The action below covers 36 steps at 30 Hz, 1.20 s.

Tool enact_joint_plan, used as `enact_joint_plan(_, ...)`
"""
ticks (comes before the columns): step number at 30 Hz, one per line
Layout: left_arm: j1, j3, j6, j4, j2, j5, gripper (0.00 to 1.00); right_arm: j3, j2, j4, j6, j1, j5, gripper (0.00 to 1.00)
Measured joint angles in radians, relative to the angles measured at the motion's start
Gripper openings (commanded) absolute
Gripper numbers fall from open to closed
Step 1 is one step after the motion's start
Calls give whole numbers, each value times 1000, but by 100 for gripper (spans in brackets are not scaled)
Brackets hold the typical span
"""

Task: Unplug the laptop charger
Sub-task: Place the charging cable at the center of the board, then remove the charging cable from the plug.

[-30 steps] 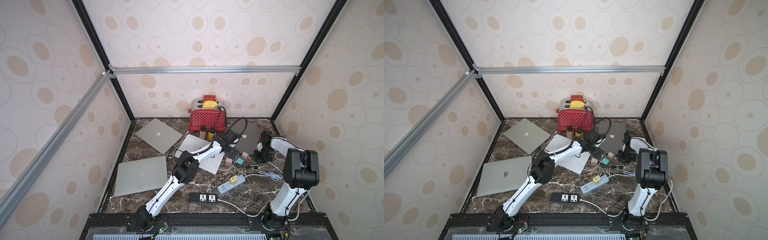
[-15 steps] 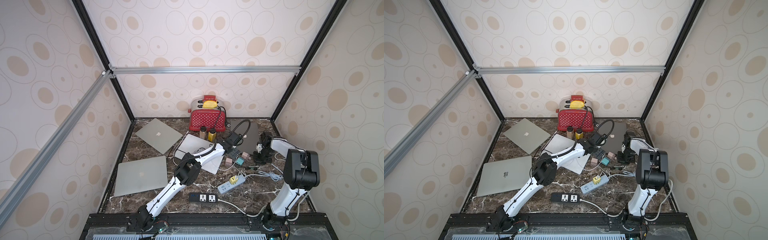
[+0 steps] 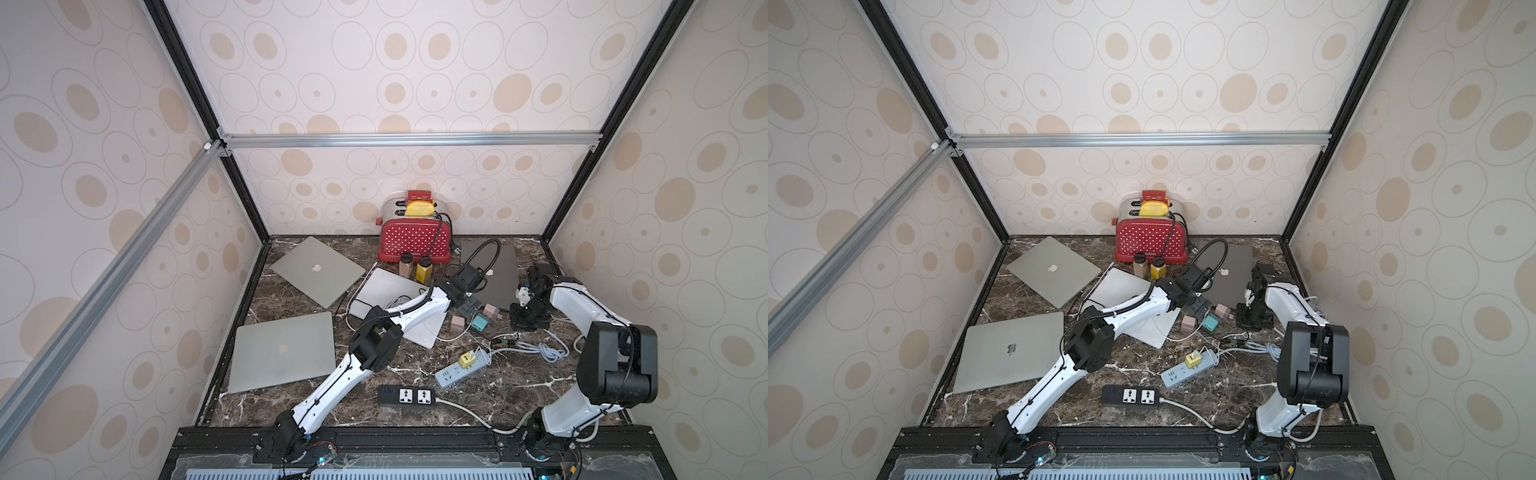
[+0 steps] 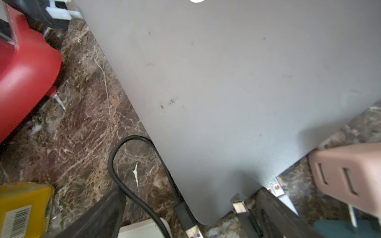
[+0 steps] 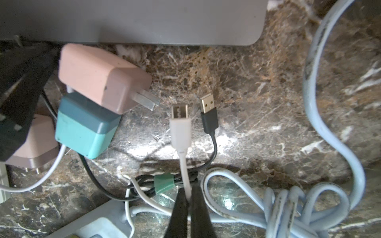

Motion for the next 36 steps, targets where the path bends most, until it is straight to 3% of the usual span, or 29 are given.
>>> enact_joint_plan(6, 0, 0, -11, 1, 1, 7, 99, 0, 11, -37, -2, 0, 28, 0)
enact_joint_plan(13, 8, -53, -11, 17, -29, 30, 99, 1, 61, -54, -8, 0, 53, 37)
enact_joint_plan(18, 29, -118, -8, -11, -94, 85, 99, 37, 46, -84, -2, 0, 55, 52)
enact_joint_plan(22, 37, -152, -6, -29, -178, 126, 99, 52, -53, -114, 3, 2, 51, 55)
enact_joint_plan(29, 39, -284, -18, -48, -414, 158, 99, 23, -384, -142, 5, 55, -48, 52)
enact_joint_plan(36, 44, -755, -117, -11, -747, 254, 99, -144, -639, -125, 48, 256, -200, 51)
